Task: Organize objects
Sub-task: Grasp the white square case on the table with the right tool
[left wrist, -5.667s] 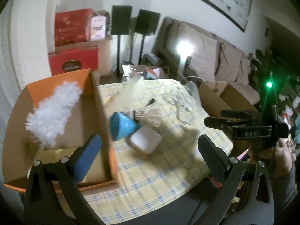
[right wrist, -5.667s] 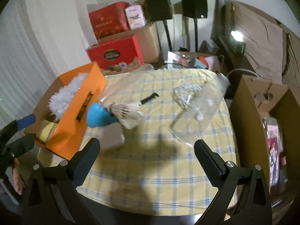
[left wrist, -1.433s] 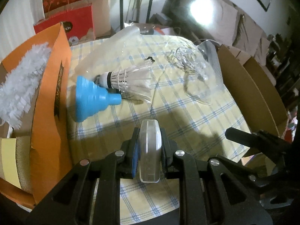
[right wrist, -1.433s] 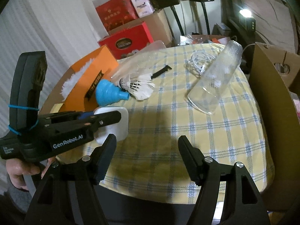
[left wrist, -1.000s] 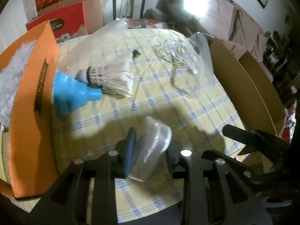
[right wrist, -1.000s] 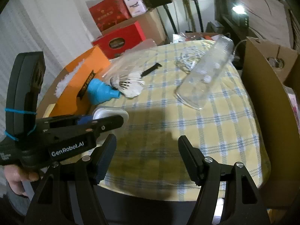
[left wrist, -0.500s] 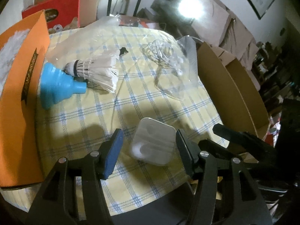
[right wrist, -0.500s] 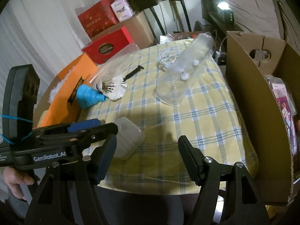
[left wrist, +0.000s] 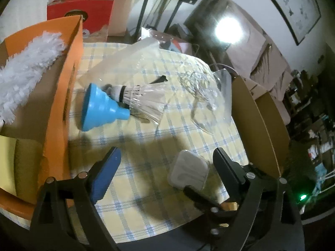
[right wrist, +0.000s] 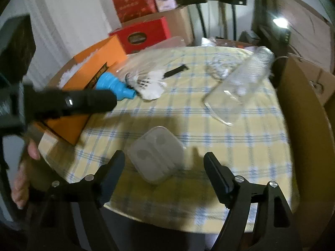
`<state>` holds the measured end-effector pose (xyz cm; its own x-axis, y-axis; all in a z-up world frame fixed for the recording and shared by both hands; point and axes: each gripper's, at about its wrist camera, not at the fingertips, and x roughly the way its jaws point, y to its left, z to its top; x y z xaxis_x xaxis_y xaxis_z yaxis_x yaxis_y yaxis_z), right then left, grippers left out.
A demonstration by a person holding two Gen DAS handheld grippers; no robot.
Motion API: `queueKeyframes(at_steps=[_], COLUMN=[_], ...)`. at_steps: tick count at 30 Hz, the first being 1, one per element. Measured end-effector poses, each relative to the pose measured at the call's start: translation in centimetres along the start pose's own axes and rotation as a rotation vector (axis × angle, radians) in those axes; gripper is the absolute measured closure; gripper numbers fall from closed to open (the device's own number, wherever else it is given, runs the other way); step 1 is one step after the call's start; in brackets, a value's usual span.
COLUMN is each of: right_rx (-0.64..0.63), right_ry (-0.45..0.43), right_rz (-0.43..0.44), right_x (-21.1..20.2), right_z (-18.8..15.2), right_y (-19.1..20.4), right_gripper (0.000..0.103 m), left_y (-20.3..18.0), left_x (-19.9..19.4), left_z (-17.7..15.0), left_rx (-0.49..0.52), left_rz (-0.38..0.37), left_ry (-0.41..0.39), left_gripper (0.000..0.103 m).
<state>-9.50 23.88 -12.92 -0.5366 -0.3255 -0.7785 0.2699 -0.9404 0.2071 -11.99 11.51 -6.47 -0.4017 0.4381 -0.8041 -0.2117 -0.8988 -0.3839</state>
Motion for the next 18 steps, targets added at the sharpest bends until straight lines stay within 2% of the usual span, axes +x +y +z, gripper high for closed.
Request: queueKeyframes(at_steps=[5,15,17,18], right_rx=[-0.102,-0.301,-0.33,-0.345], right_ry=[-0.005,0.009,0.011,0.008], right_rz=[-0.026,0.062,0.053,0.036], right_x=[1.9,3.2,3.3,3.3], right_z=[0.2,-0.3,-0.5,-0.6], right_y=[0.9,0.8,0.9,1.0], right_gripper=[0.022,0.022,0.025,0.032], left_y=[0.3,0.7,0.7,0.6], left_x=[0.5,0.9,0.9,0.9], left_z=[0.0,0.0,0.1,0.2], left_rx=[-0.004,-0.018,-0.02,-0.023], left_rz=[-0.007,-0.031,-0.031,-0.032], left_ry=[0.022,0.044,0.041,0.039], left_gripper=[0.015,0.015,0.015,0.015])
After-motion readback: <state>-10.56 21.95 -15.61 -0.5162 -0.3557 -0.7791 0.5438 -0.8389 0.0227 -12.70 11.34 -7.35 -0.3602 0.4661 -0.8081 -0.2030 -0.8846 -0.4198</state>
